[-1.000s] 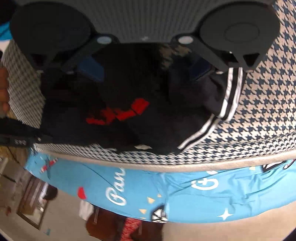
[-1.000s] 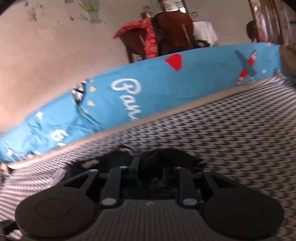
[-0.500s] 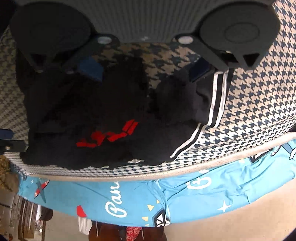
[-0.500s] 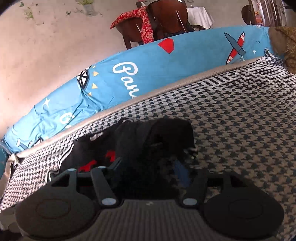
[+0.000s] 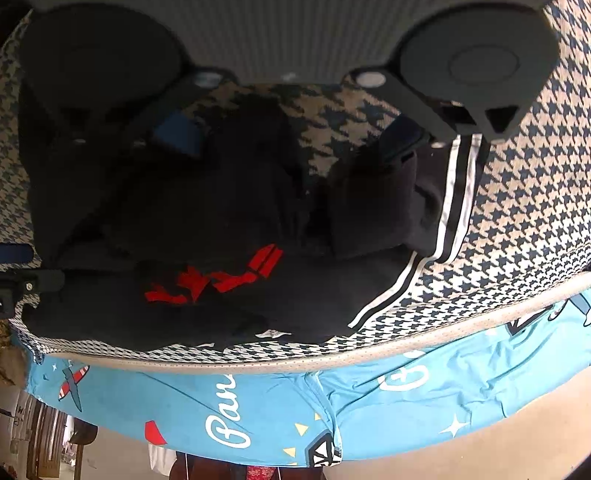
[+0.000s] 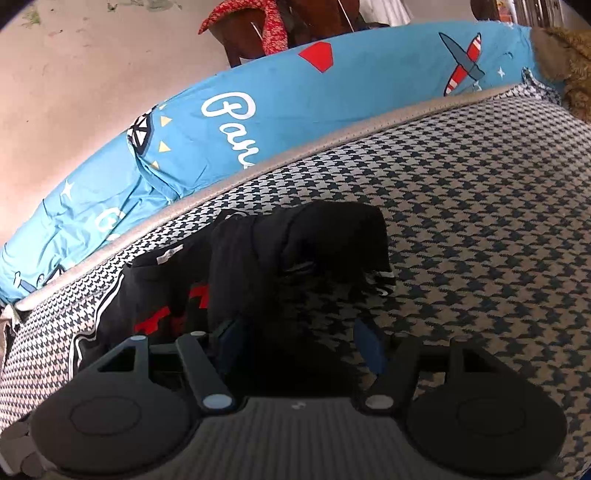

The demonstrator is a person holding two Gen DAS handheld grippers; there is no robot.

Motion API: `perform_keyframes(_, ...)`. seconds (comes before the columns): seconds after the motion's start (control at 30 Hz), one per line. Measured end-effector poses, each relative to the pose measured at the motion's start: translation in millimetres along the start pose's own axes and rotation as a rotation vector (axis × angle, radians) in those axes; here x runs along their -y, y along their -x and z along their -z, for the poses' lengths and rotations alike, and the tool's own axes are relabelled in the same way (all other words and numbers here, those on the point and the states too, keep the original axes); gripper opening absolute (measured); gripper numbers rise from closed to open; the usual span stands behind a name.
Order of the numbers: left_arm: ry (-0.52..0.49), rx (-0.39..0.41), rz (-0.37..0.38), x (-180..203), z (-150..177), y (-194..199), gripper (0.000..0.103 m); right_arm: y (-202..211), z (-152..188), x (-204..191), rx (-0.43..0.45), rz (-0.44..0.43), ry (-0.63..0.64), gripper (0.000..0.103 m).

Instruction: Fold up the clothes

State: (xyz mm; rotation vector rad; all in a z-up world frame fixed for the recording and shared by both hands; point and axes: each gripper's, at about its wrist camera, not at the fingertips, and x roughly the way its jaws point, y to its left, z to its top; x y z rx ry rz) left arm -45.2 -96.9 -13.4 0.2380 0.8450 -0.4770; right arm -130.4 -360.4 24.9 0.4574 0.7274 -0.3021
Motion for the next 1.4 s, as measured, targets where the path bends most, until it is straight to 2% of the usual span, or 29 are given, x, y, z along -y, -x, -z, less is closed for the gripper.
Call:
perform_keyframes(0.4,0.038,-0.015,-0.005,0.4,-3.8,-1.1,0.103,-11.5,-1.5,-5.8,-0.028,-0.008,-0.01,0.066)
perform_keyframes(0.7,0.027,-0.01,-0.02,5.2,-4.7,-2.2,0.103,-15.2,-0.1,-8.8,-0.046,-0.005,-0.008,0.066)
perform_keyframes(0.93,0.018,-0.007,-0.014,7.2,-4.6,-1.2,0.098,-17.8,0.7,-9.4,-0.062,-0.003,-0.004,0.066)
perform_keyframes(1.1,-0.002,-0.005,-0.015,11.0,-4.0,-0.3,0.092,-19.7,1.4,-9.7,-0.073,-0.001,-0.001,0.066)
perform_keyframes(1.27,-0.014,-0.006,0.004,14.3,-3.7,0.4,0.075,-21.5,2.0,-10.0,-0.085,0.0,0.003,0.066)
perform_keyframes(1.4,-0.017,-0.005,0.018,15.9,-3.6,0.5,0.067,-22.4,1.3,-9.3,-0.091,0.002,0.007,0.066)
